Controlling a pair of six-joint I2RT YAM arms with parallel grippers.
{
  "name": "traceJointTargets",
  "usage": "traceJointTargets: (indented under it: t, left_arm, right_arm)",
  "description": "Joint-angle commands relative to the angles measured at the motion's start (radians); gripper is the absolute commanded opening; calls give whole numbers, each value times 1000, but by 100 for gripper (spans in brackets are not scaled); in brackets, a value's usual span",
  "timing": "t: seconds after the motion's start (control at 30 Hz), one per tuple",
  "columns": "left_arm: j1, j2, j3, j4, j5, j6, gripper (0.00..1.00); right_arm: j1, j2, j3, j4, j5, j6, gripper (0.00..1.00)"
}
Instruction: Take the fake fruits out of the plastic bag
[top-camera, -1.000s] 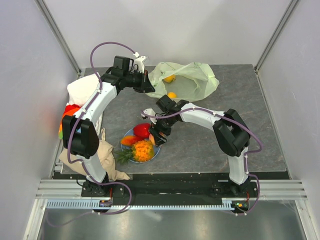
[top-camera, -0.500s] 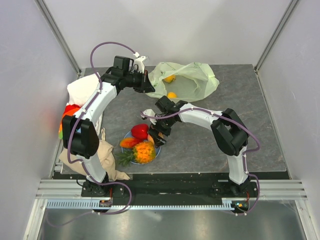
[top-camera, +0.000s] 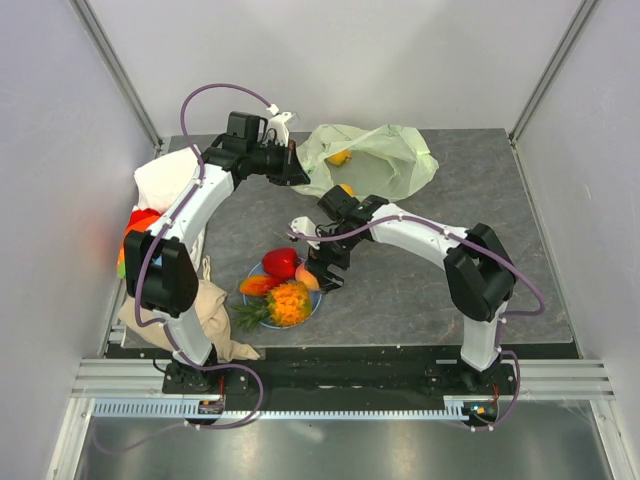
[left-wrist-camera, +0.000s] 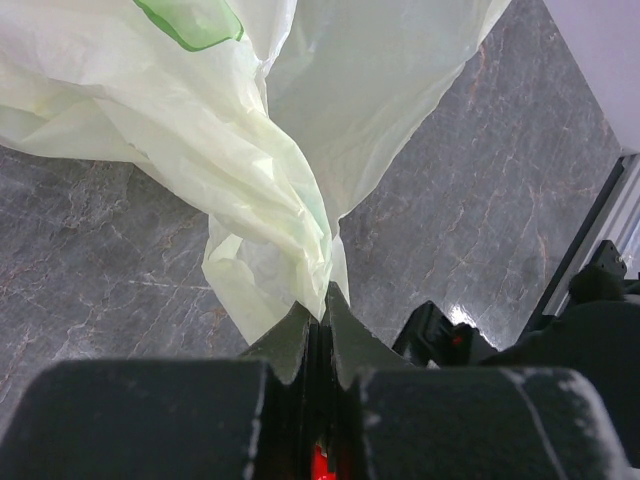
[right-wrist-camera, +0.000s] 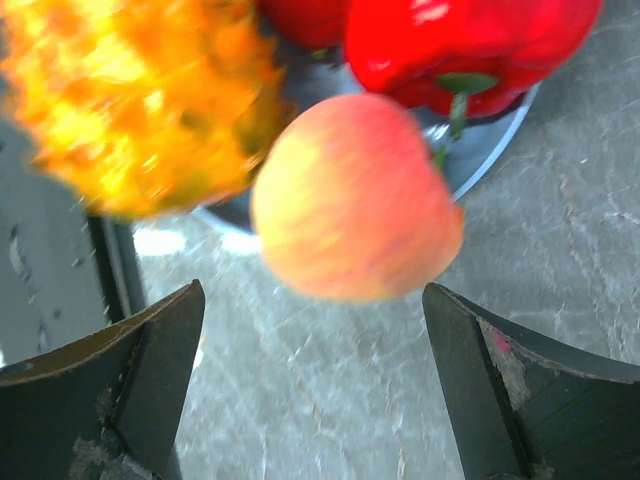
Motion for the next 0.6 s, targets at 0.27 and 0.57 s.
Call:
traceJointTargets:
  t: [0.27,0.57]
  left_arm:
    - [4,-18,50,24,40,-7,2]
    - [4,-18,85,17,37,-41,2]
  right_arm:
    - [-344,5,421,-178,-282,41,96]
    - [-401,167,509,78,214,167,72]
